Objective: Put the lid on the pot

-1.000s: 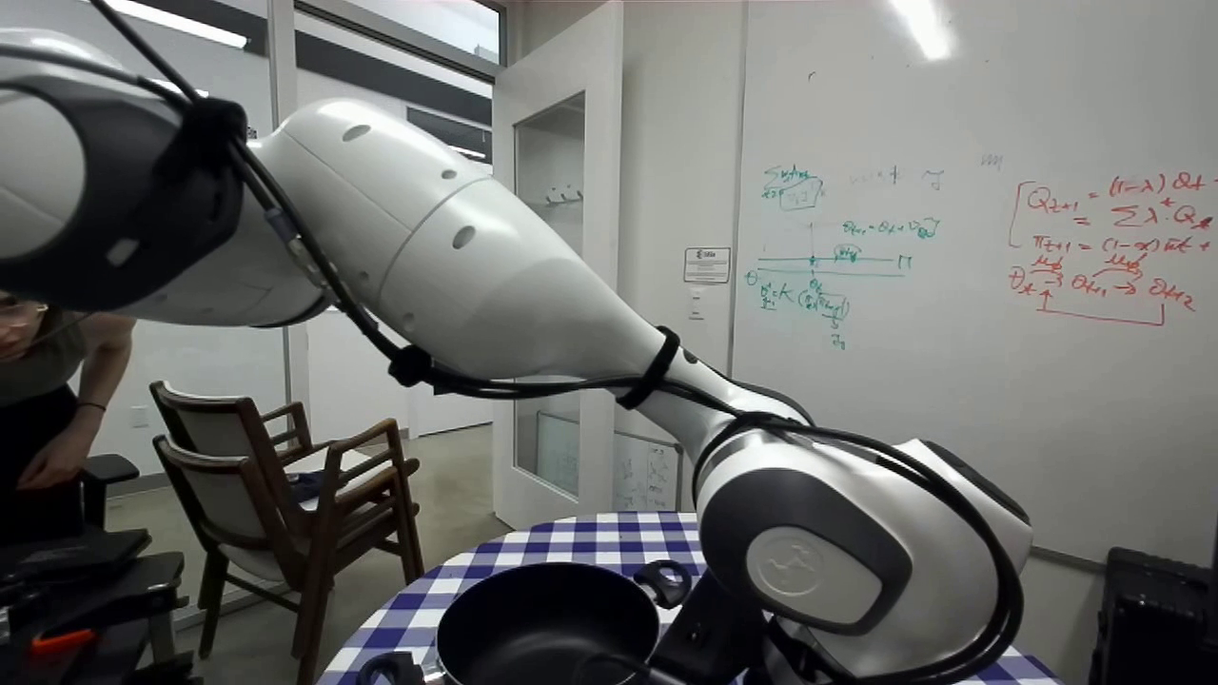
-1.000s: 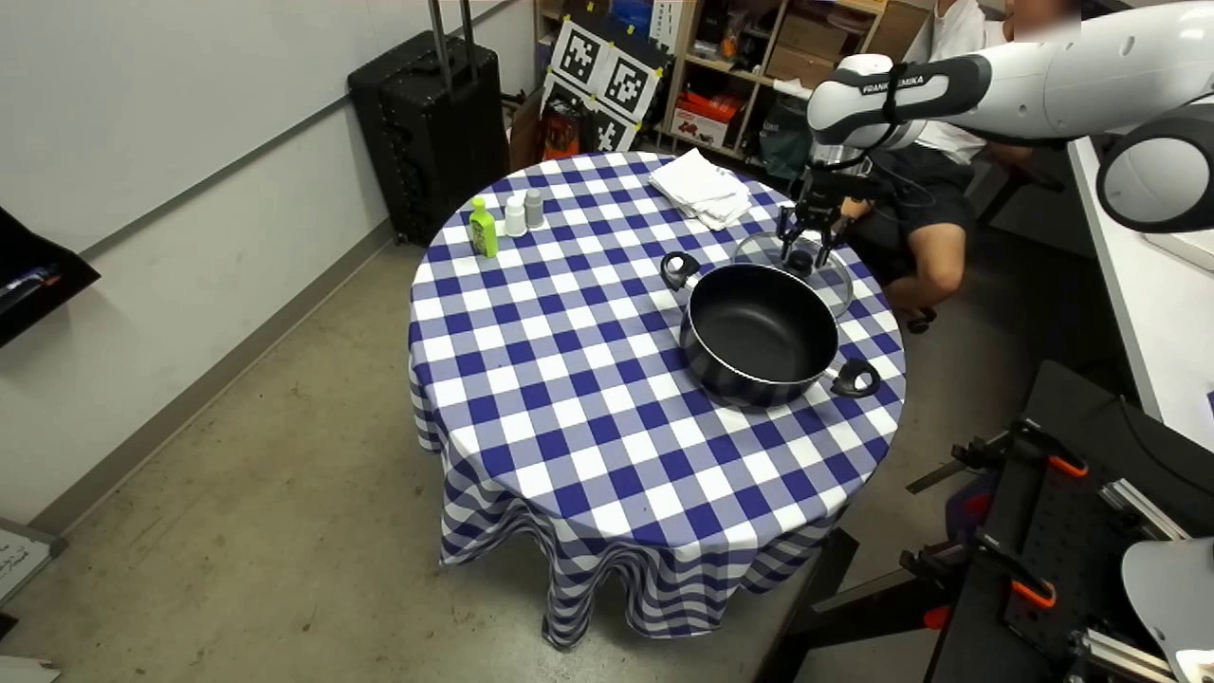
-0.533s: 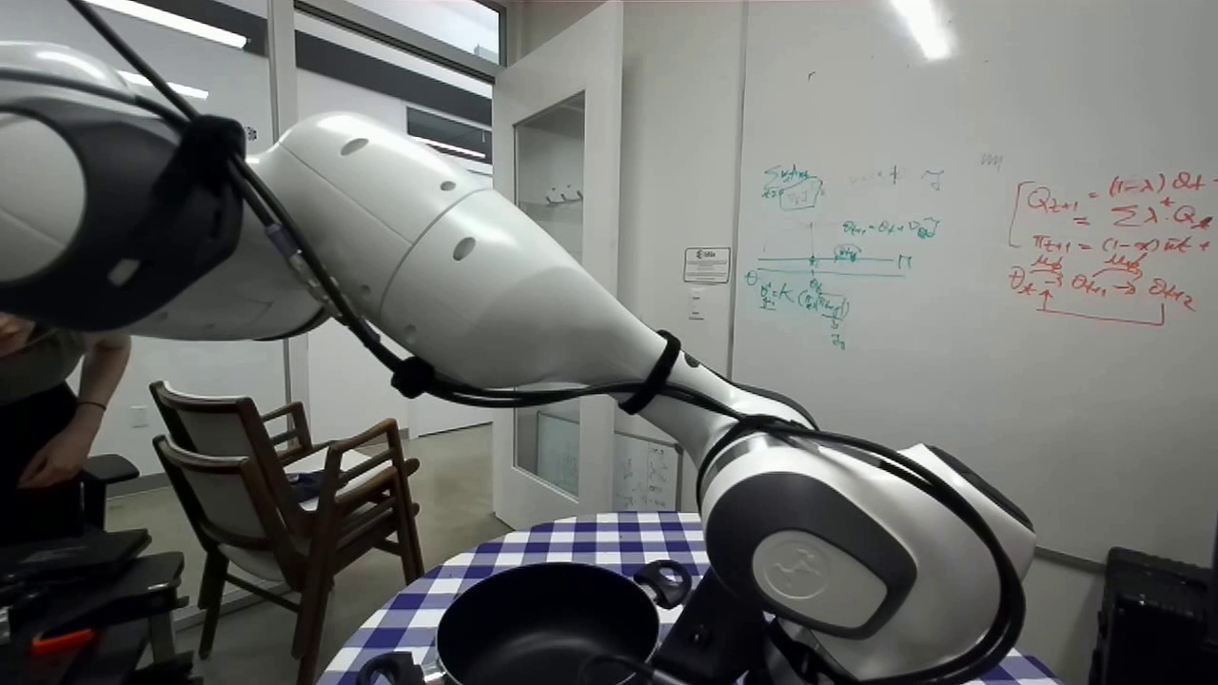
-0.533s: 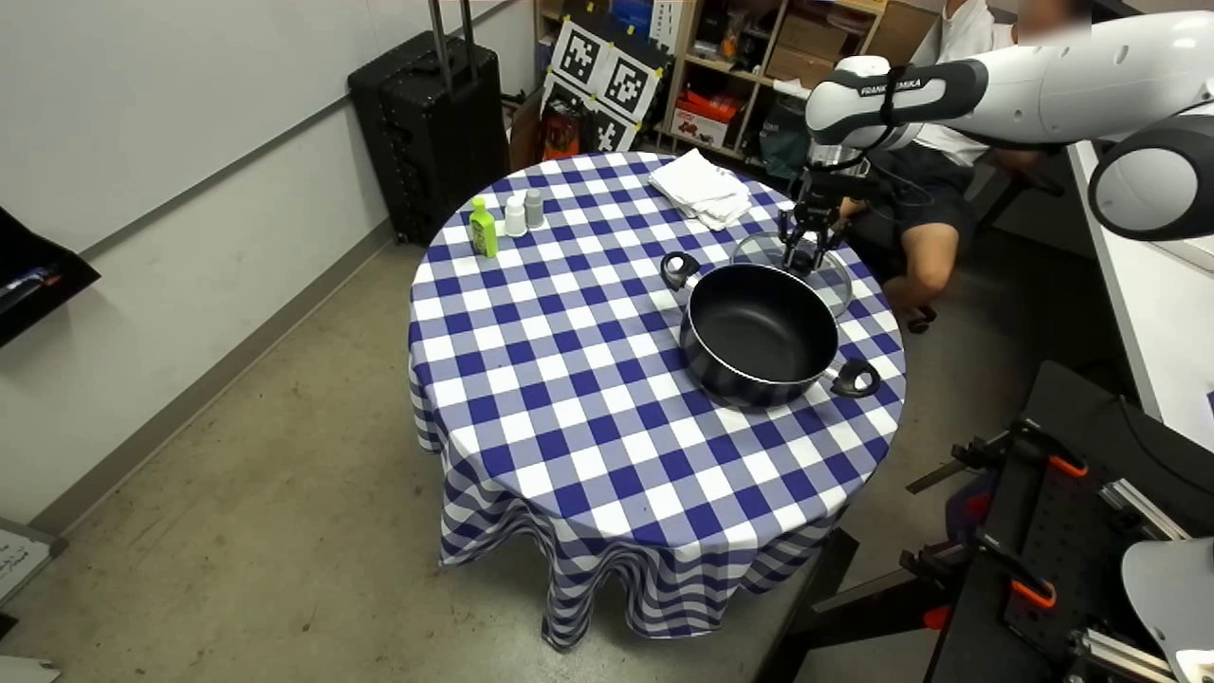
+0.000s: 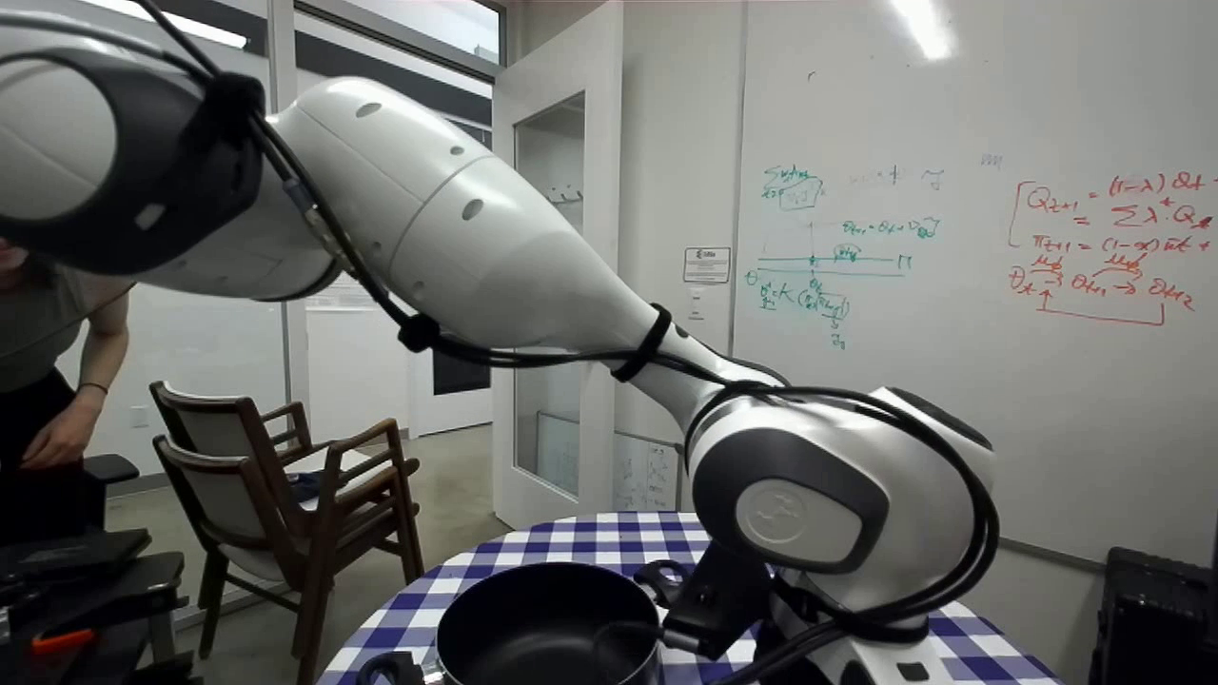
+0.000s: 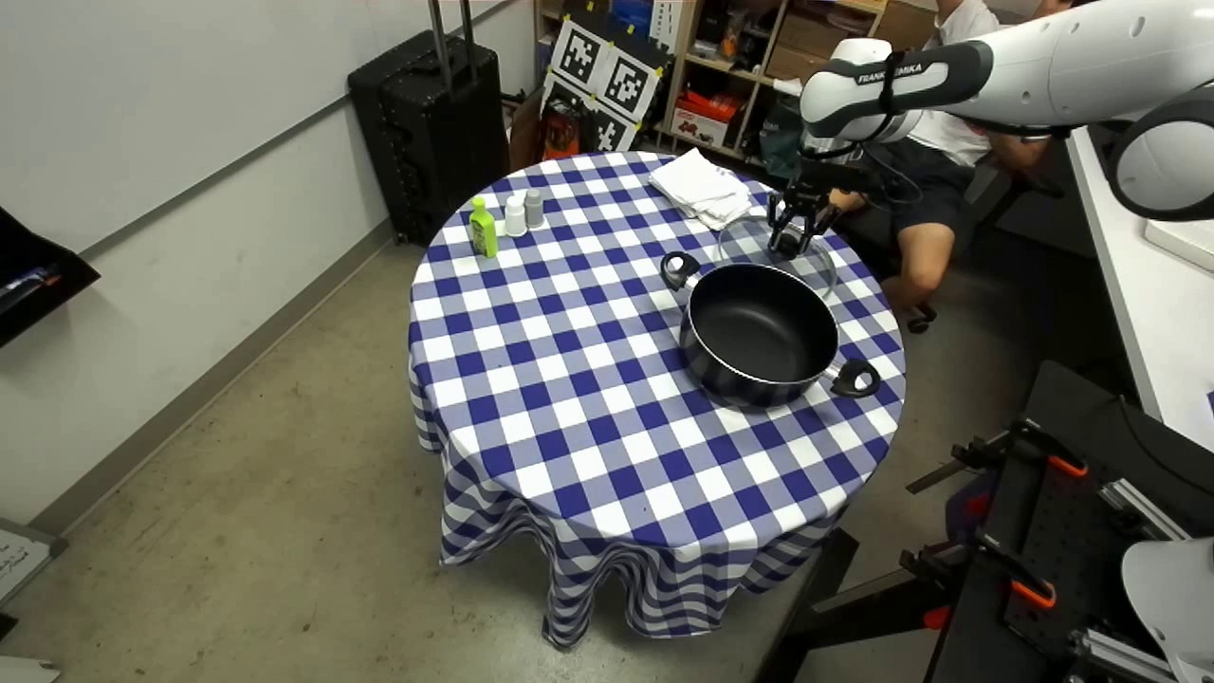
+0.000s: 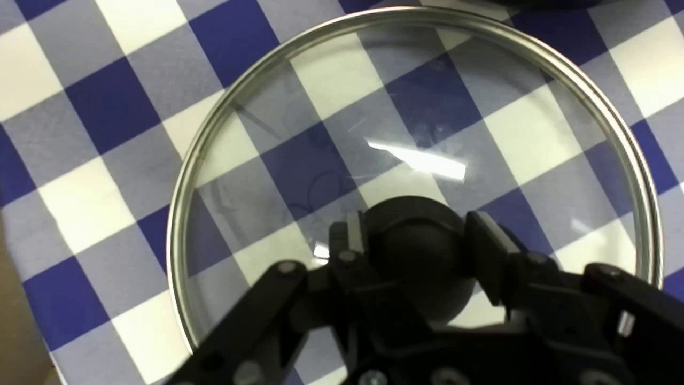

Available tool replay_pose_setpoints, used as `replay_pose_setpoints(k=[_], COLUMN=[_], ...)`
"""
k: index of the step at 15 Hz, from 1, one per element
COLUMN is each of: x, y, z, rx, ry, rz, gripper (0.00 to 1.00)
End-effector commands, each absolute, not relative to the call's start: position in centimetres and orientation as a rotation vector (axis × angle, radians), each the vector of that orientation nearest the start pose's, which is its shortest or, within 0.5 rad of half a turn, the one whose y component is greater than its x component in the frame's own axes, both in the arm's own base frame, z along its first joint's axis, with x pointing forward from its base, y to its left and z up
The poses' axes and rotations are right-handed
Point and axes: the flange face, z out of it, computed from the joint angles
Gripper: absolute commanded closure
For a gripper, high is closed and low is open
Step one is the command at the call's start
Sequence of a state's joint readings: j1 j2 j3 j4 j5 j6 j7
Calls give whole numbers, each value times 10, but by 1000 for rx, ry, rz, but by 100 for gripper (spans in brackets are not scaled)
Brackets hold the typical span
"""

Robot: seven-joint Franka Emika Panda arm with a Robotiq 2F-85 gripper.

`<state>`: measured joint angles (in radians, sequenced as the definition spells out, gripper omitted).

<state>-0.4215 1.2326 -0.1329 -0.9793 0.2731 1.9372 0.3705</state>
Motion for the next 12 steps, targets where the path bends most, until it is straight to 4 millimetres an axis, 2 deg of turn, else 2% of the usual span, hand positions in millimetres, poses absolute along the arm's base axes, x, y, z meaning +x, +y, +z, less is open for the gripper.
replay_pose_setpoints(k=[1,5,9,12], x=[650,641,632,621], y=[-330,-314,-282,-251], z=[125,166,209,243], rx=[-2638,-2627,-2681,-2723], ry=[1477,1564,1501,1457], rz=[296,229,160,117], gripper=[76,76,76,76])
